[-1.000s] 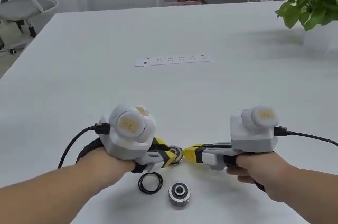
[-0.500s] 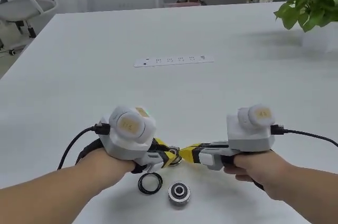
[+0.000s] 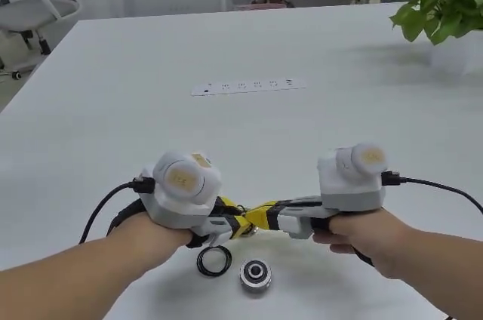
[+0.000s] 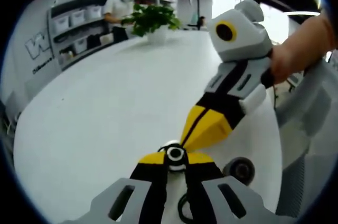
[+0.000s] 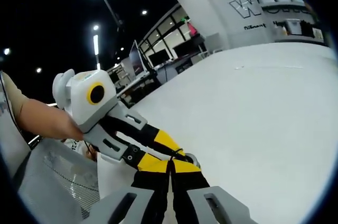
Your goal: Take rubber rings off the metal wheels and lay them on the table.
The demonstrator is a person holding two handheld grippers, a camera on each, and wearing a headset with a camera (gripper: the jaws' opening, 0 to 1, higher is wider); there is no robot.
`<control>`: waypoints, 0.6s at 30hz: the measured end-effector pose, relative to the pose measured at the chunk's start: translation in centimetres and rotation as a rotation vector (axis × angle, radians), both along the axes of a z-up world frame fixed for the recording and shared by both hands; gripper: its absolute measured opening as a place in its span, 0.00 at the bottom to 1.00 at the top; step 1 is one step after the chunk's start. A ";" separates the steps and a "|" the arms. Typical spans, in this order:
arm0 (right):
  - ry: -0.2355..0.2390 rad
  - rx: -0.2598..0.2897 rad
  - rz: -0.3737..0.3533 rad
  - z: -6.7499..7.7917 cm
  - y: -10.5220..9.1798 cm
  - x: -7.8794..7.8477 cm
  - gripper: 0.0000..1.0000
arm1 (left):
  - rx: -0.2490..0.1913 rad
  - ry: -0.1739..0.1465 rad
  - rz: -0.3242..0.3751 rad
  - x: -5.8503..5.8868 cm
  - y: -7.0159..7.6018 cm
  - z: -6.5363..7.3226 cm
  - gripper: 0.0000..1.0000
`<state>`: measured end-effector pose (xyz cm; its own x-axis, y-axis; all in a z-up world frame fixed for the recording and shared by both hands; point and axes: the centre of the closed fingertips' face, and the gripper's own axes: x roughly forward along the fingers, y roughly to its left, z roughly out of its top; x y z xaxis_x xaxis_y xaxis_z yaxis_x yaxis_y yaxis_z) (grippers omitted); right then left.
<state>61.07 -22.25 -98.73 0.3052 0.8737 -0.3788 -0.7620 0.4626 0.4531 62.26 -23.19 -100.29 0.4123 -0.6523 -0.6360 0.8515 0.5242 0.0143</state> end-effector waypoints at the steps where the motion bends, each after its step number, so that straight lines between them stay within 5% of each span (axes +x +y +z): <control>1: 0.005 0.002 -0.009 -0.1 -0.1 0.0 0.00 | 0.000 0.000 0.000 0.0 0.0 0.0 0.12; 6: 0.018 -0.013 -0.042 -0.4 -0.7 0.2 0.00 | 0.007 -0.025 -0.015 0.0 0.0 0.1 0.13; 18: 0.022 -0.023 -0.057 -0.3 -1.2 0.3 0.00 | 0.006 -0.004 -0.054 -0.8 0.2 0.6 0.20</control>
<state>61.37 -23.43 -99.01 0.3459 0.8460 -0.4057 -0.7238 0.5157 0.4584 61.51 -23.03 -99.73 0.3793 -0.6695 -0.6387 0.8784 0.4774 0.0211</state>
